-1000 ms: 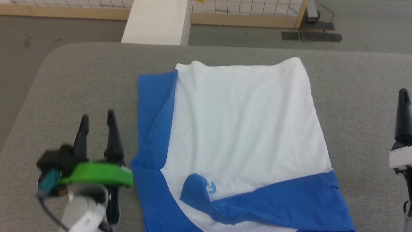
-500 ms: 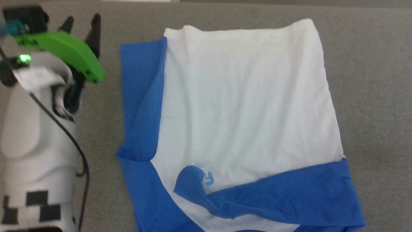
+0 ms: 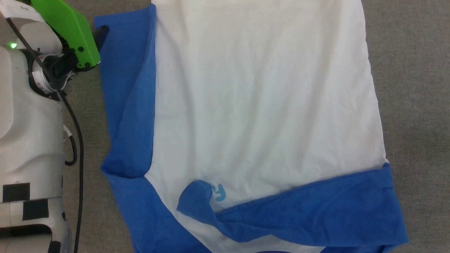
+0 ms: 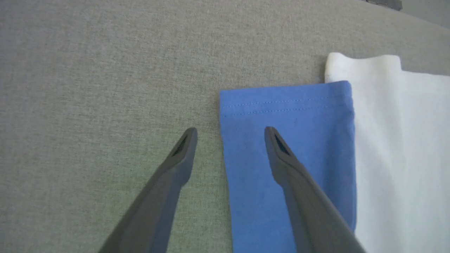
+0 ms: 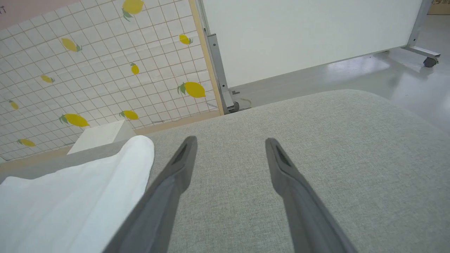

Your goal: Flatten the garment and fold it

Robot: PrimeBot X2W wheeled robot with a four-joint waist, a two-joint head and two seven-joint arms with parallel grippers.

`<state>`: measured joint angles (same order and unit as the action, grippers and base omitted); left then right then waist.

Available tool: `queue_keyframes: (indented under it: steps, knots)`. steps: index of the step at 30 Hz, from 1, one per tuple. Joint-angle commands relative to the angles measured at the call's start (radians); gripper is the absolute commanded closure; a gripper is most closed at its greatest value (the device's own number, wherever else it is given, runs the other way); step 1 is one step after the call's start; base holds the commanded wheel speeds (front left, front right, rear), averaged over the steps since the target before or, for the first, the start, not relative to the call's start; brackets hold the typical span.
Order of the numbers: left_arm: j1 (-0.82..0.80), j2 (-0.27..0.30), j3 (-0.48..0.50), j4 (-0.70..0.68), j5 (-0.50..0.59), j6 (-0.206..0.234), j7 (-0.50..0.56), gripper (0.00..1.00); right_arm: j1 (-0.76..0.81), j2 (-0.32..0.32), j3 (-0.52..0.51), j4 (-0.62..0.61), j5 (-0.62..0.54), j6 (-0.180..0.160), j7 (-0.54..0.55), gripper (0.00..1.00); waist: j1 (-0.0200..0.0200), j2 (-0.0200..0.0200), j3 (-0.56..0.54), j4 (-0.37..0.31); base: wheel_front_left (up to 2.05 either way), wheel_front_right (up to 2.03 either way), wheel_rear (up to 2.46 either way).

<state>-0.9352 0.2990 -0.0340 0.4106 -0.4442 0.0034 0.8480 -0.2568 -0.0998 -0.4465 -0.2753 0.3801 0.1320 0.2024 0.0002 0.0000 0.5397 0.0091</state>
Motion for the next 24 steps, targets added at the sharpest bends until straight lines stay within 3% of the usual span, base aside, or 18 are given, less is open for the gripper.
queue_keyframes:
  steps: [1,9,10,11,13,14,15,20,24]
  knots:
    - [-0.009,0.006,-0.003,-0.009,0.002,0.012,0.015,0.0,-0.017,-0.007,-0.001,-0.007,0.006,-0.001,-0.002,0.0,-0.0002,0.0,0.032,-0.012,0.0,0.0,0.0]
    - [0.037,0.006,-0.002,-0.037,-0.005,0.047,0.058,0.0,-0.026,-0.014,-0.004,-0.014,0.011,-0.001,0.001,0.0,-0.0002,0.0,0.06,-0.018,0.0,0.0,0.0]
    - [0.043,0.006,0.001,-0.038,-0.005,0.056,0.06,0.07,-0.026,-0.013,-0.004,-0.015,0.012,-0.001,0.002,0.0,-0.0002,0.0,0.062,-0.018,0.0,0.0,0.0]
    - [0.05,0.005,0.003,-0.042,-0.006,0.061,0.06,0.5,-0.027,-0.013,-0.003,-0.016,0.013,-0.001,0.002,0.0,-0.0002,0.0,0.065,-0.018,0.0,0.0,0.0]
    - [0.059,0.004,0.007,-0.048,-0.01,0.064,0.056,0.76,-0.027,-0.015,-0.004,-0.015,0.016,-0.001,0.004,0.0,-0.0002,0.0,0.069,-0.018,0.0,0.0,0.0]
    - [0.063,0.0,0.01,-0.051,-0.018,0.063,0.054,0.83,-0.028,-0.016,-0.005,-0.016,0.017,-0.001,0.004,0.0,-0.0002,0.0,0.071,-0.017,0.0,0.0,0.0]
    - [0.065,-0.003,0.014,-0.056,-0.027,0.059,0.045,1.0,-0.029,-0.017,-0.006,-0.016,0.018,-0.001,0.004,0.0,-0.0002,0.0,0.073,-0.015,0.0,0.0,0.0]
    - [0.072,-0.01,0.022,-0.067,-0.045,0.048,0.019,1.0,-0.032,-0.02,-0.012,-0.012,0.018,-0.001,0.005,0.0,-0.0002,0.0,0.072,-0.008,0.0,0.0,0.0]
    - [0.06,-0.019,0.048,-0.075,-0.07,0.026,-0.07,1.0,-0.038,-0.021,-0.005,0.001,0.011,-0.001,0.007,0.0,-0.0002,0.0,0.051,0.002,0.0,0.0,0.0]
